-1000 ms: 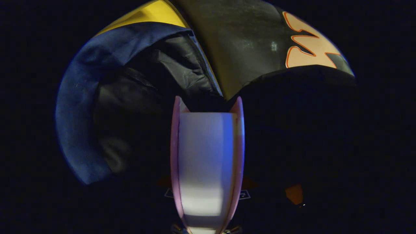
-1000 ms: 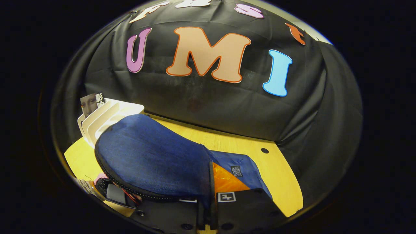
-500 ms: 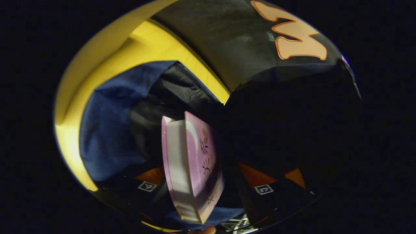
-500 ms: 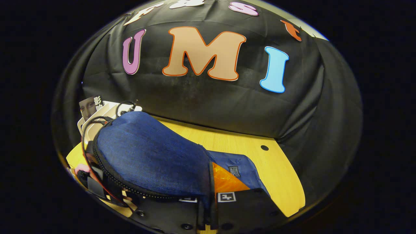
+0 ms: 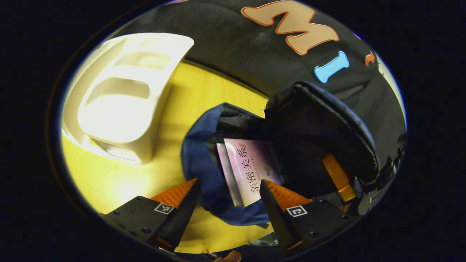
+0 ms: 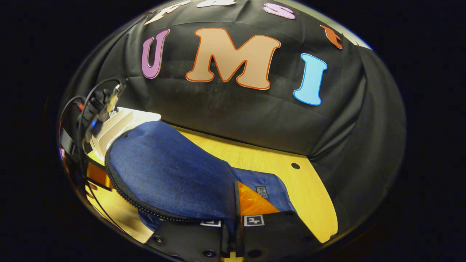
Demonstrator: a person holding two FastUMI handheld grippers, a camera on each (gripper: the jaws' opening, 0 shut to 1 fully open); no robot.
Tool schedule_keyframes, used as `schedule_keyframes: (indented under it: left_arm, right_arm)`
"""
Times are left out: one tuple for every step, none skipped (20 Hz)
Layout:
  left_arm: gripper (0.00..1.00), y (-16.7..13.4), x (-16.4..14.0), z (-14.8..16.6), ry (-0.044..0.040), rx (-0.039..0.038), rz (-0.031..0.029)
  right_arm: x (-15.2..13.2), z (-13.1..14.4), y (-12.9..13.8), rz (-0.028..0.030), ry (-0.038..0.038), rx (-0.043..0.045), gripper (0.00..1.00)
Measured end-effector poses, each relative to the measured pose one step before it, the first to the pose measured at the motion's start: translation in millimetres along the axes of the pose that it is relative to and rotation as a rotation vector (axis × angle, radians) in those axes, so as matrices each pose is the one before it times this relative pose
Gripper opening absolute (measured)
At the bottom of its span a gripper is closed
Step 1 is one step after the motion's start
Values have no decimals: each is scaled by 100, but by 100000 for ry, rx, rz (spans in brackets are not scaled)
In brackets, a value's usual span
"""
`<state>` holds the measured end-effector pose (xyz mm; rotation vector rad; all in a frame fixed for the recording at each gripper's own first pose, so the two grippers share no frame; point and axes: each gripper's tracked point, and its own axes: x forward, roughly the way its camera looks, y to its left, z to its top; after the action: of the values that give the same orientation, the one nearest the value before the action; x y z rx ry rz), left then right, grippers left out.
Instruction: Open the schoolbag, grab two books from the bookshelf and put them into the schoolbag.
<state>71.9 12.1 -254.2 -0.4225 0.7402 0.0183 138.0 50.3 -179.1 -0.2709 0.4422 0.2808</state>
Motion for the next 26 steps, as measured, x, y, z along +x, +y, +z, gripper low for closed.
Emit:
schedule_keyframes:
  left_arm:
    - [95,377,-1319,604,-766,3735,2244]
    - [95,430,-1124,548,-981,3861,1936]
    - [95,519,-1260,611,-1297,3199,2003]
    - [95,266,-1307,830,-1504,2516,1566]
    - [95,331,-1057,879,-1716,1501,1825]
    - [94,464,-977,680,-837,1565,2057]
    - [94,689,-1068,564,-280,2027,2680]
    - [95,857,-908,601,-398,2323,3073]
    - [94,861,-883,754,-938,2301,2787]
    - [94,792,-768,872,-1084,1607,2430]
    - [95,892,-780,790,-605,615,1880]
    - [93,1043,-885,118,306,-67,2336]
    - [93,1073,-904,306,64,-332,1985]
    - [93,1230,-714,264,236,-466,2427]
    - [93,1278,-698,378,134,-298,2147]
    - [93,1408,-583,531,-296,-364,2219]
    - [93,1315,-573,457,703,-308,1704]
    - [92,1436,-607,314,985,200,2002]
    - [92,1419,-632,297,2097,1084,1634]
    - [92,1400,-493,303,2135,1174,1644]
    - [92,1386,-594,469,2041,1736,1579]
    - [92,1517,-480,487,2021,1664,1511]
    - [92,1428,-513,669,1610,1132,1606]
    - [91,1409,-263,502,1620,248,829]
    - [91,1327,-303,616,1772,-2124,1435]
    - [91,1037,-105,93,3319,-3110,-156]
  right_arm:
    - [109,-63,23,-48,-41,-274,7]
    - [-46,2,69,-47,-124,-309,7]
    - [4,24,-12,-20,-73,-347,7]
    - [-39,-148,12,-56,70,-299,7]
    - [-43,57,83,1,64,-210,7]
    - [86,-152,56,-100,37,-106,7]
    - [85,43,76,-156,-22,-88,7]
    - [21,-61,76,-161,204,53,7]
    - [40,81,-23,-243,124,17,7]
    - [52,-123,91,-285,150,49,7]
    - [42,76,-1,-366,29,-67,7]
    - [-26,-54,69,-388,90,-87,7]
    - [-47,56,-19,-399,24,-69,7]
    - [72,-134,111,-275,174,-38,7]
    - [91,21,36,-293,56,-157,7]
    - [18,-65,68,-265,238,-60,7]
    - [75,60,66,-200,114,189,7]
    - [78,-65,65,-139,230,3,7]
    - [66,91,17,-168,17,-372,7]
    - [80,26,74,-171,206,-251,7]
    - [-6,74,-10,-117,53,21,7]
    - [-63,-65,-2,-179,90,-17,7]
    - [-52,-72,-69,-198,277,-80,7]
    - [87,-41,64,-293,30,67,7]
    - [-8,43,9,-318,267,208,7]
    - [-100,3,96,-190,58,640,7]
